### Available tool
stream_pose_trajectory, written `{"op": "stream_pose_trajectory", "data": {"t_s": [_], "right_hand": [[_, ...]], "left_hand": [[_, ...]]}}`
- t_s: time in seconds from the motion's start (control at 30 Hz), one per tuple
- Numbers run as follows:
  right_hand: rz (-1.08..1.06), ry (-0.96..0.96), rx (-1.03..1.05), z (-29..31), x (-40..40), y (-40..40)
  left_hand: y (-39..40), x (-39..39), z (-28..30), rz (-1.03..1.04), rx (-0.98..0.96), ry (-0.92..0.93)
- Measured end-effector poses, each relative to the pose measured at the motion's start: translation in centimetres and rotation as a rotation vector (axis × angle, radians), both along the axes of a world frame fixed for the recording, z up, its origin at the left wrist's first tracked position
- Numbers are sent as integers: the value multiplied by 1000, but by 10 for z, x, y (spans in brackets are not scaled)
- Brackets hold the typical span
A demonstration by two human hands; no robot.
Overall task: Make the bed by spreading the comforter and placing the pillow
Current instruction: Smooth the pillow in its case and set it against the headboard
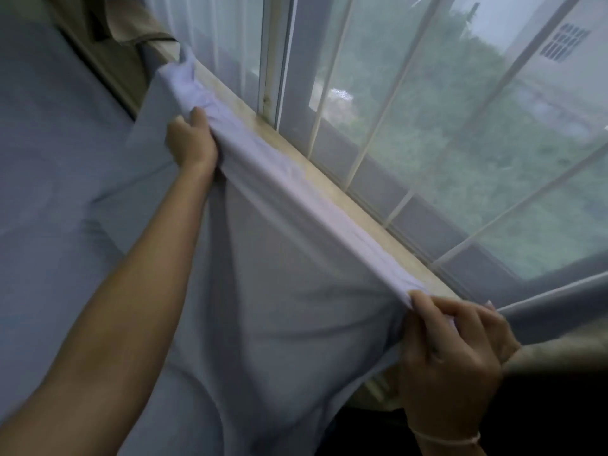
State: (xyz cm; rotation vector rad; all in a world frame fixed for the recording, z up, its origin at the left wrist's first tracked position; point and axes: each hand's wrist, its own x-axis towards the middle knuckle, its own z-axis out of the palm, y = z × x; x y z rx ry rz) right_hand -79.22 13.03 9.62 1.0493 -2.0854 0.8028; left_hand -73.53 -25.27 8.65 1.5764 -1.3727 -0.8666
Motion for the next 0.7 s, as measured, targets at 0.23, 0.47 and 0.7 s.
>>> {"op": "stream_pose_trajectory", "data": {"t_s": [0.23,0.47,0.7], "right_hand": [[-10,-140,52,-23,-7,-12],[1,-768,-262,-68,59,35],[100,-1160,554,-162,71,4]], "left_hand": [[-8,7,1,-134,49,15],[12,88,-55,-91,90,143],[108,152,-190,-80,441,-162]]}}
